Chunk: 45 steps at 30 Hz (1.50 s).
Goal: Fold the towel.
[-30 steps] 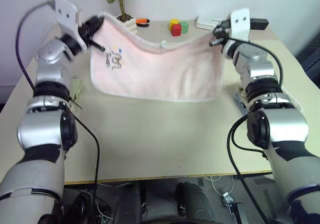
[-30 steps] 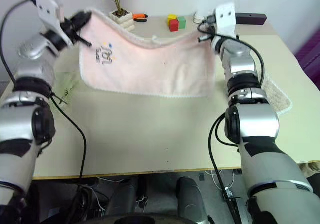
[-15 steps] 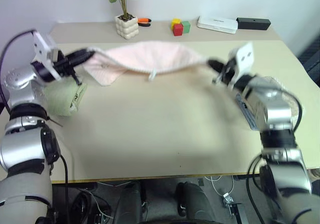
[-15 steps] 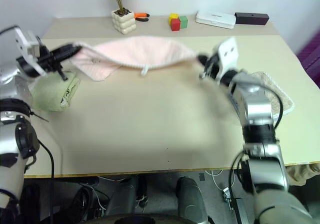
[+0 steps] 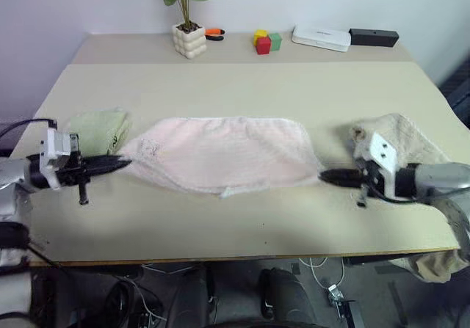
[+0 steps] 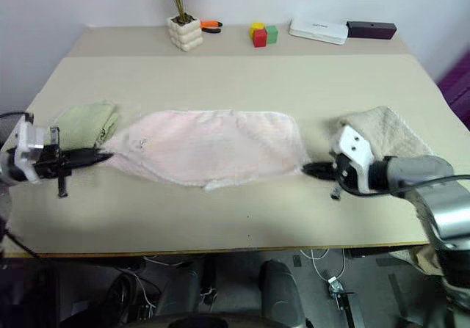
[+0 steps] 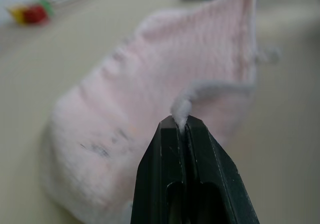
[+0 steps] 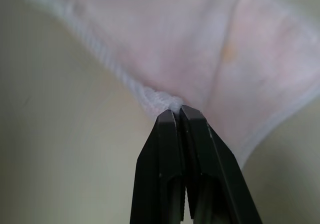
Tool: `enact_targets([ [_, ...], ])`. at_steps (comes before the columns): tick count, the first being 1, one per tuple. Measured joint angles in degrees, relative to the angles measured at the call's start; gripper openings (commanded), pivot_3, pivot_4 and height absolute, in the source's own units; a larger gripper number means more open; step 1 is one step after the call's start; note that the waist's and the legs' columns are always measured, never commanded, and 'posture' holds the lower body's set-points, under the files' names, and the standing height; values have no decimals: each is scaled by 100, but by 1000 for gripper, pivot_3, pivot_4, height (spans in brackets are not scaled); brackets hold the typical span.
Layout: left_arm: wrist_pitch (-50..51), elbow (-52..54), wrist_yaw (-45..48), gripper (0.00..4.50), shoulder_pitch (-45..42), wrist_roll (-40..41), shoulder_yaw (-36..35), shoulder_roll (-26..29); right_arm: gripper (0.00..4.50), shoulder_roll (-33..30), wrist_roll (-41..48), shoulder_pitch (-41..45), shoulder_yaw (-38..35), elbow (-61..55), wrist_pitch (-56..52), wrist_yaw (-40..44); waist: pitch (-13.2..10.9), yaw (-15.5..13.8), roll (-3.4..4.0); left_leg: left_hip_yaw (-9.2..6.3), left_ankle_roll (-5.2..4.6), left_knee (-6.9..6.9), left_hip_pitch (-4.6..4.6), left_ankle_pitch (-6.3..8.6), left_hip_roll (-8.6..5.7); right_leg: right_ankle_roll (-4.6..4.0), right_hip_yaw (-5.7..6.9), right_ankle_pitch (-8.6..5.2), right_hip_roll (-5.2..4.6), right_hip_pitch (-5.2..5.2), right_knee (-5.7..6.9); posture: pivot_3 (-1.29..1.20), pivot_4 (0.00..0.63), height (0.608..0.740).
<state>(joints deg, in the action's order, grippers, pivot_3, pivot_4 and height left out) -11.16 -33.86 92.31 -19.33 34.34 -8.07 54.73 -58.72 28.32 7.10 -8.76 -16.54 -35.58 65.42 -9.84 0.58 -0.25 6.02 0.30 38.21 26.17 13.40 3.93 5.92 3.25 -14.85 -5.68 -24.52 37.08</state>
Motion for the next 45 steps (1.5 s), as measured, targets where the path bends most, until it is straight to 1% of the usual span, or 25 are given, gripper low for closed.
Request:
enact_targets([
  [2, 66, 200, 1, 0, 166, 144, 116, 32, 35, -139, 122, -66, -120, -121, -65, 181, 0, 2, 0, -1, 5, 0, -11, -3, 1, -6, 0, 2, 0, 4, 5, 0, 150, 735],
  [5, -65, 316, 2, 0, 460, 267, 281, 282, 35, -466, 227, -309, -215, -346, -141, 441, 1, -3, -2, -3, 5, -4, -31, 0, 2, -29, 1, -11, -4, 20, -1, 0, 150, 735],
  [9, 101, 352, 1, 0, 658, 521, 471, 490, 35, -592, 343, -646, -308, -513, -284, 596, 1, -12, -2, -1, 1, -8, -31, 2, -1, -30, 1, -12, -12, 18, -1, 0, 150, 735],
  [11, 182, 346, 2, 0, 665, 588, 516, 487, 35, -600, 422, -670, -301, -610, -377, 609, 1, -4, -2, 0, 1, -8, -31, 2, -1, -29, 1, -11, -11, 17, 1, 0, 150, 735],
  [14, 164, 78, 2, 0, 223, 615, 430, 238, 35, -562, 334, -272, -242, -541, -318, 394, 1, -18, -2, 3, 2, -2, -39, 2, -2, -30, 1, -11, -11, 22, 2, 0, 150, 735],
  [15, 183, -137, 1, 0, -34, 612, 320, 81, 35, -462, 215, 68, -110, -408, -216, 261, 3, -13, -6, 4, 2, -1, -42, 2, -3, -30, 2, -11, -10, 22, 2, 0, 150, 735],
  [19, 171, -658, -70, 0, -800, 414, 103, -258, 35, 11, -292, 1134, 376, 335, 269, -125, 6, -3, -13, 12, 1, -3, -34, 1, -6, -12, 1, -2, -9, 20, 3, 0, 150, 735],
  [21, 62, -957, -186, 0, -1049, 232, -13, -426, 35, 270, -663, 1519, 678, 807, 651, -270, 7, -1, -14, 15, 1, -4, -35, 0, -7, -10, 1, -3, -7, 20, 4, 0, 150, 735],
  [24, -194, -1404, -322, 0, -1193, -64, -73, -632, 35, 596, -1156, 1919, 1004, 1596, 1190, -484, 6, 4, -13, 21, 1, -4, -34, -1, -6, -9, 1, -3, -7, 17, 4, 0, 150, 735],
  [26, -345, -1693, -451, 0, -1207, -268, -129, -682, 35, 811, -1392, 2168, 1116, 2096, 1427, -574, 6, 9, -13, 21, 1, -4, -35, -1, -5, -8, 1, -3, -7, 17, 5, 0, 150, 735],
  [29, -428, -1831, -654, 0, -1228, -467, -236, -709, 35, 1138, -1700, 2511, 1267, 2711, 1792, -739, 6, 5, -13, 20, 1, -5, -34, -1, -5, -9, 1, -3, -7, 17, 6, 0, 150, 735],
  [31, -451, -1856, -767, 0, -1251, -543, -308, -735, 35, 1287, -1860, 2649, 1326, 2966, 2013, -824, 6, -4, -13, 21, 1, -4, -33, -1, -5, -8, 1, -3, -7, 18, 6, 0, 150, 735],
  [35, -566, -1960, -1011, 0, -1271, -716, -436, -828, 35, 1349, -2084, 2797, 1399, 3367, 2317, -886, 5, -5, -13, 20, 1, -5, -34, -1, -5, -8, 1, -3, -7, 19, 6, 0, 150, 735],
  [41, -744, -2157, -1449, 0, -1358, -1007, -472, -938, 35, 1499, -2174, 2797, 1411, 3572, 2481, -890, 5, 9, -13, 22, 2, -5, -35, -1, -5, -8, 1, -2, -7, 18, 10, 0, 150, 735],
  [45, -786, -2273, -1709, 0, -1477, -1062, -511, -1061, 35, 1547, -2221, 2797, 1411, 3590, 2483, -897, 6, -2, -13, 21, 2, -4, -35, -1, -5, -8, 1, -2, -7, 20, 10, 0, 150, 735],
])
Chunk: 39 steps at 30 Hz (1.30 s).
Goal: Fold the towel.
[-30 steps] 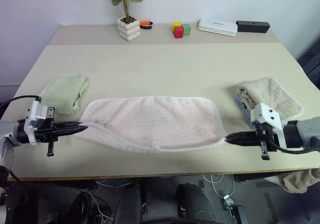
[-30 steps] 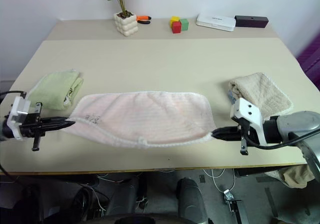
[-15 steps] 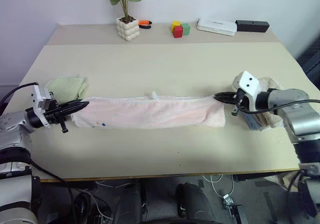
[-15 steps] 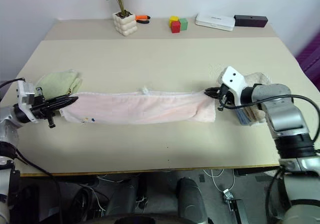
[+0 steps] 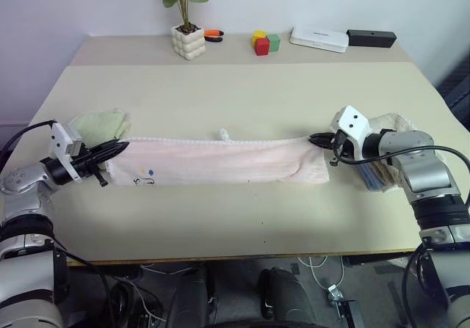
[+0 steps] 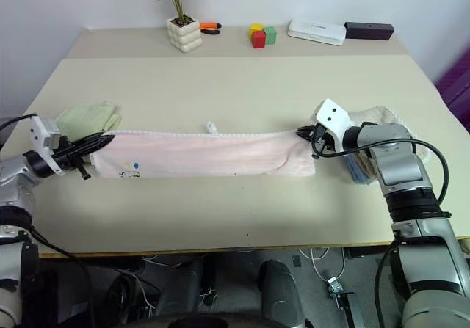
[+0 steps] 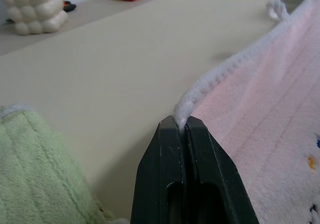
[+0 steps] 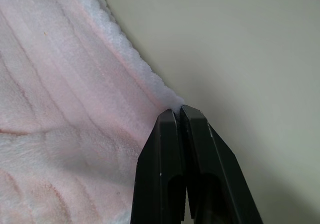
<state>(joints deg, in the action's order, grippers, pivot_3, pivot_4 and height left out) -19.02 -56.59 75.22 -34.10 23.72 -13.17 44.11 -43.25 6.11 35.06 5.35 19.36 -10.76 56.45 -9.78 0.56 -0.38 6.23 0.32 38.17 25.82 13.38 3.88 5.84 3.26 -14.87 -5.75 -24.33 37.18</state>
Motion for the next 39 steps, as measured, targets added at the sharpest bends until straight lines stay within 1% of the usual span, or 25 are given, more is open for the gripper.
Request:
enact_targets([
  [6, 2, -183, -430, 0, -196, -124, -8, -166, 35, 54, -106, 0, 0, 74, 25, -142, 0, 11, 0, 0, 1, 0, 0, 0, 0, 0, 0, 0, 0, 0, 1, 0, 150, 735],
  [11, -3, -234, -610, 0, -284, -189, -75, -270, 35, 130, -144, 1, 0, 126, 70, -273, 0, 9, 0, 1, 1, 0, -1, -1, 0, 0, 0, 0, 0, 0, 1, 0, 150, 735],
  [16, 586, -331, -501, 0, -322, -198, -82, -351, 35, 197, -312, 18, 0, 250, 124, -454, 0, 9, 0, 2, 2, 0, -1, -1, -1, 0, 0, 0, 0, 0, 2, 0, 150, 735],
  [17, 652, -329, -495, 595, -317, -205, -81, -362, 580, 212, -312, 18, 0, 250, 114, -454, 0, 12, 0, 1, 2, -1, -1, -1, 0, 0, 0, 0, 0, 0, 2, 0, 150, 735],
  [18, 638, -312, -543, 925, -291, -231, -81, -376, 885, 238, -308, 18, 0, 250, 90, -452, 0, 15, 0, 1, 2, -1, -2, -1, 0, 0, 0, 0, 0, 0, 2, 0, 150, 735],
  [19, 630, -287, -569, 1384, -252, -256, -81, -385, 1387, 269, -302, 18, -1, 250, 40, -453, 0, 18, 0, 1, 2, -1, -3, -1, 0, 0, 0, 0, 0, 0, 2, 0, 150, 735],
  [24, 633, -82, -548, 3966, -175, -286, -131, -449, 3933, 320, -354, 24, -6, 250, 18, -556, 0, 1, 0, 1, 3, 0, -1, -2, 0, 0, 0, 0, 0, 0, 2, 0, 150, 735],
  [25, 642, 34, -572, 4466, -177, -260, -175, -449, 4367, 307, -359, 33, -19, 251, 31, -581, 0, 1, 0, 1, 3, 0, -1, -2, 0, 0, 0, 0, 0, 0, 2, 0, 150, 735],
  [28, 816, 362, -777, 4466, -208, -164, -293, -448, 4367, 292, -305, 112, -198, 248, 9, -688, 0, 11, 0, 0, 4, -1, -2, -2, 0, 0, 0, 0, 0, 0, 3, 0, 150, 735],
  [29, 976, 498, -821, 4220, -213, -93, -358, -450, 4386, 294, -241, 145, -306, 228, -42, -743, 0, 15, 0, 0, 3, -1, -2, -2, 0, 0, 0, 0, 0, 0, 3, 0, 150, 735],
  [31, 1496, 907, -956, 3445, -214, 185, -503, -507, 3746, 393, 40, 160, -642, 37, -325, -892, 0, 11, 0, -2, 17, -1, -2, -10, 0, 1, 0, 0, 0, 0, 3, 0, 150, 735],
  [32, 1807, 1180, -1035, 2932, -210, 363, -609, -580, 3459, 502, 235, 157, -808, -145, -543, -960, 0, 12, 0, -3, 35, -1, -2, -20, 0, 1, 0, 0, 0, 1, 4, 0, 150, 735],
  [34, 2390, 1932, -1306, 1972, -167, 727, -715, -866, 2557, 845, 610, 123, -1034, -656, -956, -1131, 1, 7, 0, -6, 36, 0, -3, -21, 0, 1, 0, 0, 0, 5, 6, 0, 150, 735],
  [36, 2779, 2592, -1591, 849, -40, 957, -726, -1167, 1374, 1150, 876, 70, -1081, -1056, -1264, -1331, 1, 6, -1, -6, 36, 1, -6, -22, 0, 1, -1, 1, 0, 10, 4, 0, 150, 735],
  [37, 2974, 2882, -1744, 361, 59, 1043, -722, -1315, 873, 1298, 983, 50, -1109, -1178, -1427, -1484, 1, 7, -1, -6, 36, 0, -6, -22, -1, 1, -1, 1, 0, 10, 4, 0, 150, 735],
  [38, 3180, 3259, -1995, 0, 207, 1149, -737, -1498, 340, 1547, 1080, -19, -1267, -1352, -1600, -1790, 2, 7, -2, -8, 36, -1, -7, -22, 0, 2, -1, 1, 1, 11, 4, 0, 150, 735],
  [39, 3338, 3531, -2175, 0, 321, 1235, -727, -1677, 54, 1829, 1139, -85, -1389, -1489, -1716, -2073, 2, 2, -2, -9, 37, -1, -10, -22, 0, 2, -1, 1, 1, 13, 6, 0, 150, 735],
])
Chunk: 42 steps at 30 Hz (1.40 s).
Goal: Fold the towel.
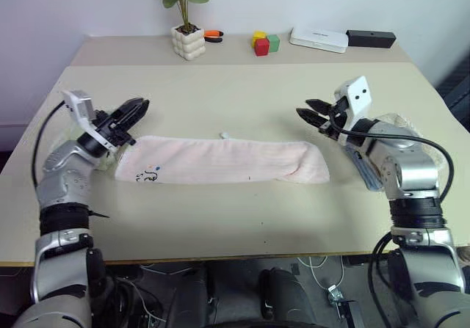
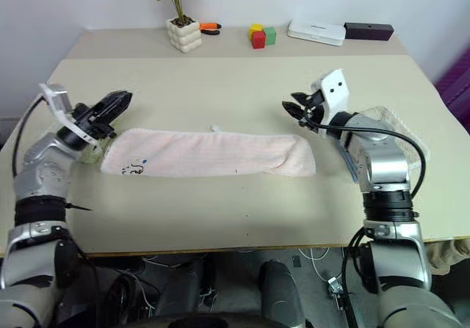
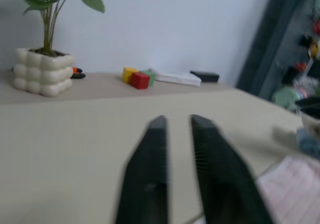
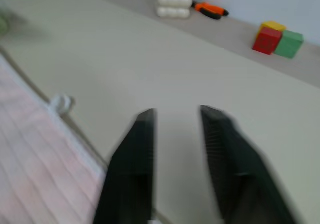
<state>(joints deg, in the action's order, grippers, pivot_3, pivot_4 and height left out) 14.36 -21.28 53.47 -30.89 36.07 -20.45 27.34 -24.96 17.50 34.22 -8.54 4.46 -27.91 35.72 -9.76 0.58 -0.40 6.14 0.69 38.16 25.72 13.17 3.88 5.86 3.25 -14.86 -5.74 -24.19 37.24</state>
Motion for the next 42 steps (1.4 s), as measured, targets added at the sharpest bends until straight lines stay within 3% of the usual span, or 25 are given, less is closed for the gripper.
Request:
enact_targets([
  [4, 428, 1180, -918, 0, 409, 92, 388, -965, 54, 1557, 290, -544, -2, -910, -559, -1435, 1, -2, 0, -6, 5, -2, 2, -3, 0, 0, 0, 0, 5, -1, 1, 0, 150, 735],
  [8, 487, 1676, -1541, 0, 739, -28, 669, -1489, 54, 2155, 238, -1027, 228, -1366, -717, -2177, 4, -14, -3, -8, 3, -2, -1, -2, -2, 0, 0, 0, 5, 6, -4, 0, 150, 735],
  [12, 454, 1453, -1766, 0, 947, -231, 886, -1767, 54, 2139, -264, -1928, 727, -1260, -375, -2397, 11, -1, -7, -10, -25, -7, -14, 15, -3, -1, 1, -1, 6, 16, -8, 0, 150, 735],
  [17, 216, 1030, -1788, 0, 1026, -550, 967, -1710, 54, 1964, -608, -2143, 690, -992, 291, -2544, 12, 2, -8, -15, -26, -10, -22, 16, -3, -2, 1, -1, 8, 22, -9, 0, 150, 735],
  [24, -406, 300, -1744, 0, 1032, -887, 779, -1192, 54, 1589, -831, -2272, 461, -671, 902, -2620, 16, 10, -12, -15, -27, -13, -35, 18, -2, -3, 1, -2, 8, 36, -15, 0, 150, 735],
  [31, -721, -131, -1579, 0, 1049, -957, 512, -522, 54, 816, -928, -2298, 218, -462, 1221, -2207, 16, 18, -11, -15, -27, -17, -36, 18, -1, -4, 1, -2, 8, 34, -16, 0, 150, 735],
  [39, -462, 104, -1481, 0, 1139, -779, 306, -316, 54, 723, -579, -2366, 100, -504, 1208, -1635, 15, 9, -13, -15, -27, -17, -34, 18, 0, -3, 1, -2, 8, 35, -17, 0, 150, 735],
  [40, -373, 198, -1464, 0, 1139, -719, 301, -320, 289, 761, -329, -2325, 29, -598, 1027, -1557, 14, 7, -13, -14, -27, -17, -33, 18, 0, -3, 1, -2, 7, 34, -17, 0, 150, 735],
  [42, -175, 417, -1333, 555, 1139, -564, 324, -380, 918, 923, 422, -2191, -195, -969, 594, -1421, 14, 6, -12, -16, -27, -17, -33, 18, 1, -3, 1, -2, 7, 34, -16, 0, 150, 735],
])
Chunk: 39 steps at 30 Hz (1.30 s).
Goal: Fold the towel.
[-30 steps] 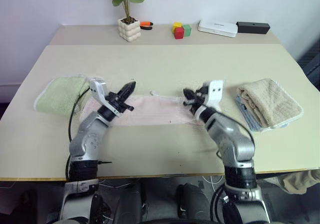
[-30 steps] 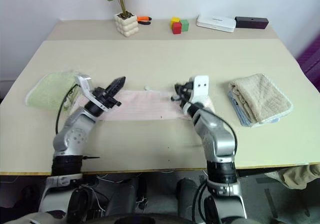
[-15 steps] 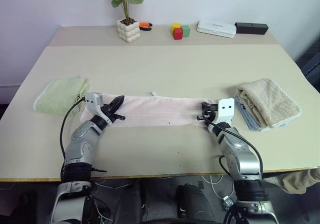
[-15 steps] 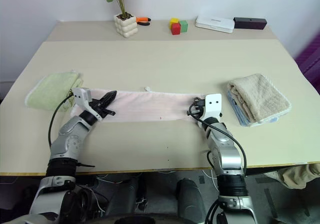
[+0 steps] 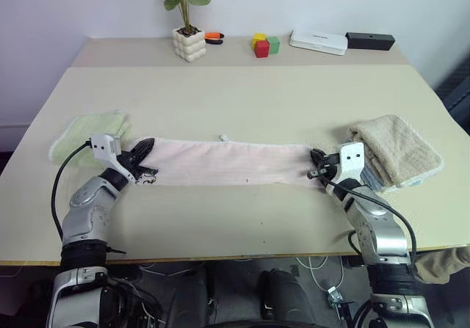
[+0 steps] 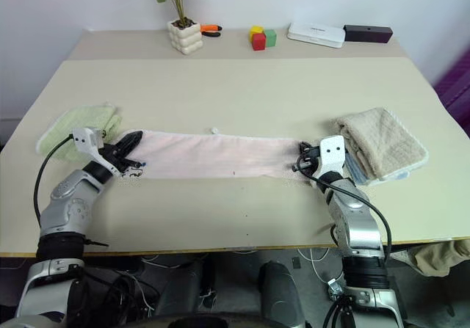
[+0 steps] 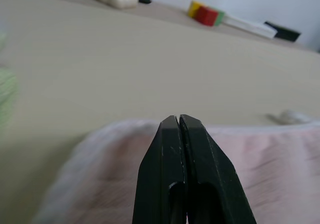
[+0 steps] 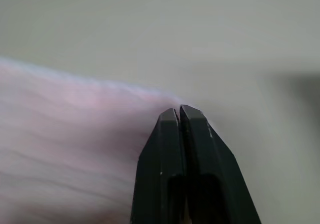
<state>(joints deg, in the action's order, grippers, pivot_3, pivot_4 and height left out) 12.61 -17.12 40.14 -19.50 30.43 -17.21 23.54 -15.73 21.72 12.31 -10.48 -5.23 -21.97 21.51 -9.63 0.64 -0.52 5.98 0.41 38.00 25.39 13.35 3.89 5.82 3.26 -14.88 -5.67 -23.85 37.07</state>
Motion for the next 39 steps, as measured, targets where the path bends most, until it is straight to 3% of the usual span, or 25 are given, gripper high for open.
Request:
enact_targets([
  [2, 180, 191, 297, 1345, 0, 132, 138, -9, 1878, 81, 795, 198, -256, -476, -531, -11, 0, -5, 0, -1, 0, 0, 1, 0, 1, 0, 0, 0, 0, 0, 0, 0, 150, 735],
  [7, 326, 483, 988, 3928, -12, 218, 306, 302, 4462, 67, 2515, -66, -1101, -1347, -1734, -528, 1, -19, -1, -5, -2, -3, 1, 3, 1, -1, 4, -1, 0, 5, -9, 0, 150, 735],
  [8, 360, 502, 1151, 4455, -45, 238, 311, 417, 4500, 67, 2908, -286, -1264, -1452, -2015, -696, 0, -13, 0, -4, -2, -4, 1, 3, 1, -2, 3, -1, -1, 4, -9, 0, 150, 735],
  [16, 420, 110, 2656, 4488, -740, 310, 423, 1095, 4500, -228, 5732, -1747, -1937, -2059, -3002, -2019, 1, -6, 0, -4, -6, -6, 0, 6, 1, -8, 2, -4, -1, 5, -14, 0, 150, 735],
  [21, 412, -112, 3720, 4488, -886, 392, 558, 1243, 4500, -285, 7173, -2492, -1768, -2160, -2914, -2858, 0, 9, 0, -4, -7, -8, 0, 6, 3, -19, 2, -10, -1, 3, -13, 0, 150, 735],
  [28, 606, -361, 4375, 4488, -1168, 494, 645, 1404, 4500, -272, 7887, -2528, -1395, -2200, -2254, -3784, 0, -29, -1, -8, -7, -6, 2, 6, 1, -22, 2, -12, -1, 5, -16, 0, 150, 735],
  [33, 717, -253, 4508, 4488, -1151, 513, 705, 1415, 4500, -261, 7897, -2486, -990, -2112, -2031, -4025, 0, -17, -1, -10, -8, -7, 2, 6, 2, -23, 2, -12, -1, 3, -14, 0, 150, 735],
  [39, 1076, 41, 4983, 4488, -765, 662, 687, 1877, 4500, -145, 7721, -2284, -781, -1920, -1673, -4212, 0, -2, -1, -12, -8, -8, 1, 6, 4, -27, 1, -14, -1, 3, -16, 0, 150, 735],
])
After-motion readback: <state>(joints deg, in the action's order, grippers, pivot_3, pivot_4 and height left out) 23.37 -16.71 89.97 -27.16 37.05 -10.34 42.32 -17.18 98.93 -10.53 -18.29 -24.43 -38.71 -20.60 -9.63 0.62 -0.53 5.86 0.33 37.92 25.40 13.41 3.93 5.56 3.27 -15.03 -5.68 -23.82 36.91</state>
